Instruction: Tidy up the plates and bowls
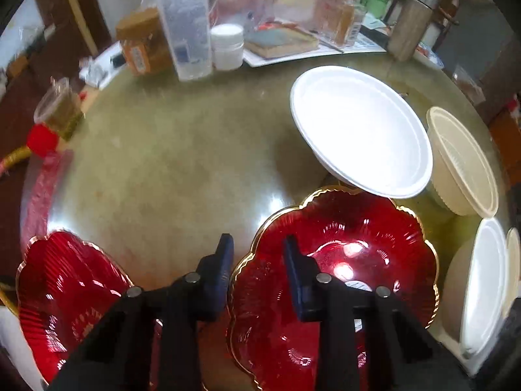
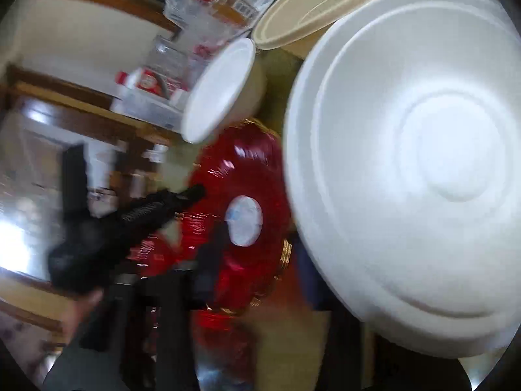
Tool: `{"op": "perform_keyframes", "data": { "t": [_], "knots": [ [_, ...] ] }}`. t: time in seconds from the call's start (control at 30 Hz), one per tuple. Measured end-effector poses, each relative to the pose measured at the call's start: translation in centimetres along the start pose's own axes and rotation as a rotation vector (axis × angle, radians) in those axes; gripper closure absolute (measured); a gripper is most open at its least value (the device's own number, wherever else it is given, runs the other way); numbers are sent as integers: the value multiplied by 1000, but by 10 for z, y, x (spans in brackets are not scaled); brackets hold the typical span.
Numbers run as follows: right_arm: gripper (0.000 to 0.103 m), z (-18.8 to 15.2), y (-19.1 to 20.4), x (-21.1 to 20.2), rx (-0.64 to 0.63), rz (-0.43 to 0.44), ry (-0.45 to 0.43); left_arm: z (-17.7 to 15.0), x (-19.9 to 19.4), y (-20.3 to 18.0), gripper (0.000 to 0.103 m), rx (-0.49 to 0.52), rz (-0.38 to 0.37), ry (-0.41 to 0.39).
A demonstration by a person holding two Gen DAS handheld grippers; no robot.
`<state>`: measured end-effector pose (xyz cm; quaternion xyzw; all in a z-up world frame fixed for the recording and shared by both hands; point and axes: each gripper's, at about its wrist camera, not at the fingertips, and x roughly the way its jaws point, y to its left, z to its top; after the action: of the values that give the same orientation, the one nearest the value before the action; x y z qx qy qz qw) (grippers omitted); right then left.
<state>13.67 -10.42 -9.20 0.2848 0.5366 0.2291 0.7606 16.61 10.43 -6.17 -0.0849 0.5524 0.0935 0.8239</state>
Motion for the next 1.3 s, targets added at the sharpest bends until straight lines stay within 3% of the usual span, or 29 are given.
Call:
{"op": "perform_keyframes", "data": {
  "t": [0.07, 0.4, 0.83, 1.03, 1.3],
  "knots": [
    [90, 2, -4, -1, 4, -23, -3, -4, -2, -2, 74, 5, 6, -8],
    [90, -2, 7, -25, -54, -32, -73, -9, -38, 1, 82, 23, 3, -93],
    [90, -28, 41, -58, -165, -5, -153, -42, -78, 24, 83, -5, -39, -208],
    [90, -36, 65, -59, -229, 12, -165, -56, -101, 49, 85, -36, -35, -275],
    [90, -52, 112, -30, -348, 39, -110, -81, -123, 108, 85, -140, -2, -334]
  ]
}}
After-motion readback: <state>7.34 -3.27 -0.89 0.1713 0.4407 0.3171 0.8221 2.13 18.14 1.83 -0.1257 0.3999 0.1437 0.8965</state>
